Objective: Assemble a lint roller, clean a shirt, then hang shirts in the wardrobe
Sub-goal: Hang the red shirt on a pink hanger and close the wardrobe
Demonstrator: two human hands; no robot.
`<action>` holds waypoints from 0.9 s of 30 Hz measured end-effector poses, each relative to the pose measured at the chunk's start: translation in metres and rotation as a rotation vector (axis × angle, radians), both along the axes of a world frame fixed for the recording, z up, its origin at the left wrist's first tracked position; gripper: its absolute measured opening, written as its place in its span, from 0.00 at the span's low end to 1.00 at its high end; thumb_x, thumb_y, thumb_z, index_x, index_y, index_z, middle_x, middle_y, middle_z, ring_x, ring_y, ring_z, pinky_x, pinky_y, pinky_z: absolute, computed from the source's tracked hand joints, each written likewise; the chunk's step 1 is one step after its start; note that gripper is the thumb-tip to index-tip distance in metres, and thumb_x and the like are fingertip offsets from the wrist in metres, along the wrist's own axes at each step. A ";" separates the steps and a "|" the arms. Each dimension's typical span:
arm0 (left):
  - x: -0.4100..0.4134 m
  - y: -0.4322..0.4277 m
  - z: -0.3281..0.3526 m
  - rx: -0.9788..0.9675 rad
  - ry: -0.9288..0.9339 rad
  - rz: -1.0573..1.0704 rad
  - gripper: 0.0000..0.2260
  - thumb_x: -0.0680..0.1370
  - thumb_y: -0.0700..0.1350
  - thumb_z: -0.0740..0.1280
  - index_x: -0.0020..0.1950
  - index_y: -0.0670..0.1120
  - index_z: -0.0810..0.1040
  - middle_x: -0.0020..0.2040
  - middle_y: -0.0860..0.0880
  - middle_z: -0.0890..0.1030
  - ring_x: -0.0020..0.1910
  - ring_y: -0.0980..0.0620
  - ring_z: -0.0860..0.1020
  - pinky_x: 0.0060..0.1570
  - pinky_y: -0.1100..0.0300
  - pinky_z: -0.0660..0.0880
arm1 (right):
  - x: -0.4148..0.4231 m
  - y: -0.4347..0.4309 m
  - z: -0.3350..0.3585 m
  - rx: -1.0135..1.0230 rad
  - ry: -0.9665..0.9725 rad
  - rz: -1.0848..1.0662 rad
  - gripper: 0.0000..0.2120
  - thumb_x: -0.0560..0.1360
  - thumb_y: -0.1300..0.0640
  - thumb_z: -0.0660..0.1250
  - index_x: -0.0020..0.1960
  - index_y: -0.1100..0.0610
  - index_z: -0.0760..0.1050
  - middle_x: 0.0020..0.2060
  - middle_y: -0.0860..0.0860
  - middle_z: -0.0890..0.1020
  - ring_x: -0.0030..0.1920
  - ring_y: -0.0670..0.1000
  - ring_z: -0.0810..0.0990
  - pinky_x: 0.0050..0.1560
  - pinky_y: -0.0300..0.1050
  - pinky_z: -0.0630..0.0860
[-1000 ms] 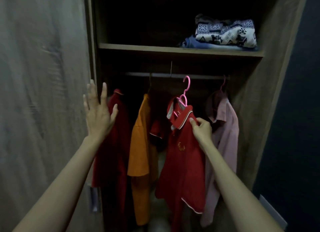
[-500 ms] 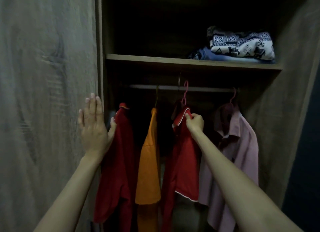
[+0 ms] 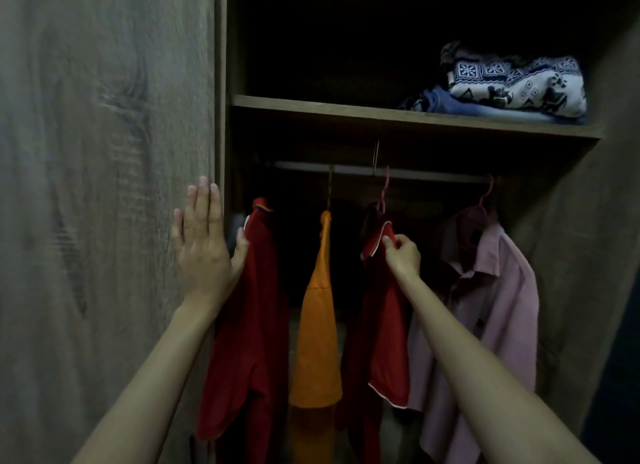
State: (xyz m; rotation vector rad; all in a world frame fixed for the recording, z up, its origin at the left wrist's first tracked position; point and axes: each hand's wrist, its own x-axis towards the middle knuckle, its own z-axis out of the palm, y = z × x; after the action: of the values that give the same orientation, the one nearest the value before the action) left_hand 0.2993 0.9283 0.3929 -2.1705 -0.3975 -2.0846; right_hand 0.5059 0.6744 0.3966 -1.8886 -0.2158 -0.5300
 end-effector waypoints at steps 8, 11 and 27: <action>-0.009 -0.004 -0.008 -0.043 0.048 -0.062 0.30 0.80 0.51 0.57 0.78 0.39 0.53 0.78 0.42 0.56 0.78 0.49 0.50 0.76 0.49 0.48 | -0.048 -0.022 -0.064 0.006 -0.339 -0.056 0.25 0.78 0.49 0.59 0.73 0.54 0.63 0.70 0.55 0.68 0.70 0.55 0.66 0.67 0.55 0.61; -0.023 -0.006 -0.030 -0.082 0.112 -0.152 0.30 0.79 0.51 0.57 0.77 0.39 0.54 0.78 0.43 0.55 0.78 0.49 0.49 0.76 0.49 0.48 | -0.085 -0.020 -0.090 0.052 -0.440 -0.099 0.27 0.77 0.45 0.54 0.74 0.55 0.61 0.74 0.53 0.63 0.72 0.52 0.63 0.67 0.50 0.56; -0.091 0.073 -0.157 0.144 0.635 -0.025 0.31 0.80 0.60 0.57 0.78 0.47 0.54 0.80 0.46 0.46 0.78 0.43 0.48 0.74 0.42 0.53 | -0.247 0.091 -0.292 -0.223 -0.138 0.215 0.25 0.80 0.46 0.52 0.75 0.52 0.59 0.74 0.49 0.63 0.73 0.45 0.60 0.71 0.52 0.60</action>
State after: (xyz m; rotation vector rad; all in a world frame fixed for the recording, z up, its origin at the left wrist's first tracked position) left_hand 0.2087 1.0014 0.2358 -2.5770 -0.1453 -1.2668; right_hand 0.2593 0.7656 0.1044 -2.0144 -0.5830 -0.5059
